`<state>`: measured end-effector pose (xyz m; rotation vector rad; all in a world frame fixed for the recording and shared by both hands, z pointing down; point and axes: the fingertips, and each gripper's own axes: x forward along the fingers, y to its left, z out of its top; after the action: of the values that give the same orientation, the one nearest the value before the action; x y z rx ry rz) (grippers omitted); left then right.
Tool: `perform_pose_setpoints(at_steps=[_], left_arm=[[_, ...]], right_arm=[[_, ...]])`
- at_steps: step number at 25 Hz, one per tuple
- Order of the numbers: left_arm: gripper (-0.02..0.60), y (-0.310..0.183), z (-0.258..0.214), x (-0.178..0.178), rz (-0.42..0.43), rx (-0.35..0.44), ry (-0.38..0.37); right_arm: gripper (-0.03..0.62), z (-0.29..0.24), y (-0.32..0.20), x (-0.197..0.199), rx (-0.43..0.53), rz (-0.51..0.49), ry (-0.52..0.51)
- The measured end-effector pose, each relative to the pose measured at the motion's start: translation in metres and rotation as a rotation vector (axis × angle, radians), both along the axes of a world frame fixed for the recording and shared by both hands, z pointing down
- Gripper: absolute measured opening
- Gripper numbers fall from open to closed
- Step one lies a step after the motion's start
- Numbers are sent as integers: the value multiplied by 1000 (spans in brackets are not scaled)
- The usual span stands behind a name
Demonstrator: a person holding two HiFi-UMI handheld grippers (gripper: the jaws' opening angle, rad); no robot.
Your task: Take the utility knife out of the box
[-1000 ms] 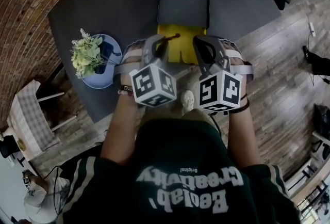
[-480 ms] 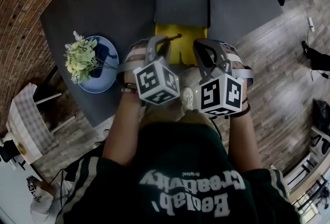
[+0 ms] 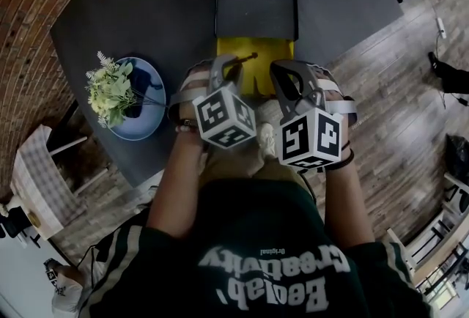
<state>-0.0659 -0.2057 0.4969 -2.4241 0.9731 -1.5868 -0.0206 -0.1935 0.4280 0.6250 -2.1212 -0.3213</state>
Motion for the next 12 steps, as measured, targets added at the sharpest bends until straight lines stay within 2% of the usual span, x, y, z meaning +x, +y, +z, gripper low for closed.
perform_pose_setpoints(at_steps=[12], left_arm=[[66,-3,38,4,19,-64,4]], right_arm=[[6,23,-4,0,-41,10,21]])
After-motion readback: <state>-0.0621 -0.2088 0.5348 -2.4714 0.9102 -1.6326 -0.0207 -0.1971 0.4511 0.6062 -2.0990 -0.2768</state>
